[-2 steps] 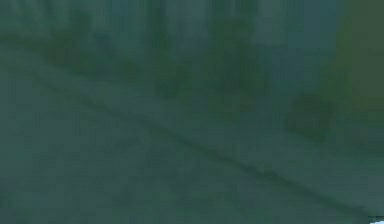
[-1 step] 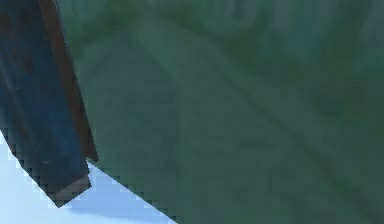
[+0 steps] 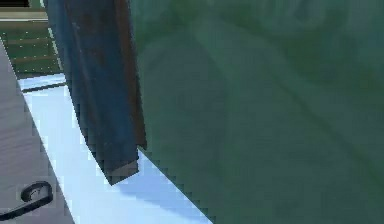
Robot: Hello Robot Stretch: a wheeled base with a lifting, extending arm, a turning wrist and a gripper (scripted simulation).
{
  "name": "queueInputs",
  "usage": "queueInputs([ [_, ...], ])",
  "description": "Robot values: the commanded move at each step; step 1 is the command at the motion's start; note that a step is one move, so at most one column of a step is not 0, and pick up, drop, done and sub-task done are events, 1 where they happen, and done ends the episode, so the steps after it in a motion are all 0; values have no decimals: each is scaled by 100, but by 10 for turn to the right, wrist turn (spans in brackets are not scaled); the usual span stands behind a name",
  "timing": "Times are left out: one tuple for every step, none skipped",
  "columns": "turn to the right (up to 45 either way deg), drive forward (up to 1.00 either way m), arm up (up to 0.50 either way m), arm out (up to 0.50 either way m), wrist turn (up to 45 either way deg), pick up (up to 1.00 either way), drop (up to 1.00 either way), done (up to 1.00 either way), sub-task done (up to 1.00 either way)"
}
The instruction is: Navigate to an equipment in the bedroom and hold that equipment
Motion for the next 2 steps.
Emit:
queueInputs([
  [0,75,0,0,0,0,0,0,0],
  [-390,0,0,0,0,0,0,0,0],
])
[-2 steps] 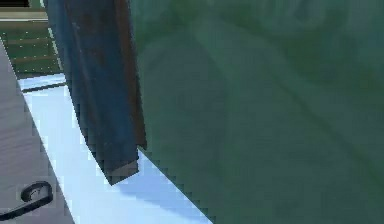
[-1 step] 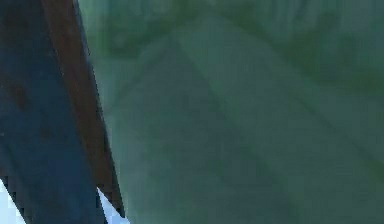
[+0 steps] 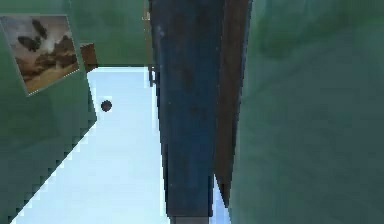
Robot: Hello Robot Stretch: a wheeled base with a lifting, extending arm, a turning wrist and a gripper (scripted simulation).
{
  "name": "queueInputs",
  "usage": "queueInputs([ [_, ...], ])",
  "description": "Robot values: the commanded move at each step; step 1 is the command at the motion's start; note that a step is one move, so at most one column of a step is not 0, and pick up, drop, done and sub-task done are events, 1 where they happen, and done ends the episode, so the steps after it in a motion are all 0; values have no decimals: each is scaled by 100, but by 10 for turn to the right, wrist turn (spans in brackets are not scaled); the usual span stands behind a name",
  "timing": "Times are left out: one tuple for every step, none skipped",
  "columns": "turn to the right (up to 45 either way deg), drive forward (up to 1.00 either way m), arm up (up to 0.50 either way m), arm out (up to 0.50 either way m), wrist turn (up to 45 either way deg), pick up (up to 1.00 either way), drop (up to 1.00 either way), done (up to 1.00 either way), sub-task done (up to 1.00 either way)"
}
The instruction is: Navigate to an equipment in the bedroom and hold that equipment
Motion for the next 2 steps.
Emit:
queueInputs([
  [0,45,0,0,0,0,0,0,0],
  [-270,0,0,0,0,0,0,0,0],
])
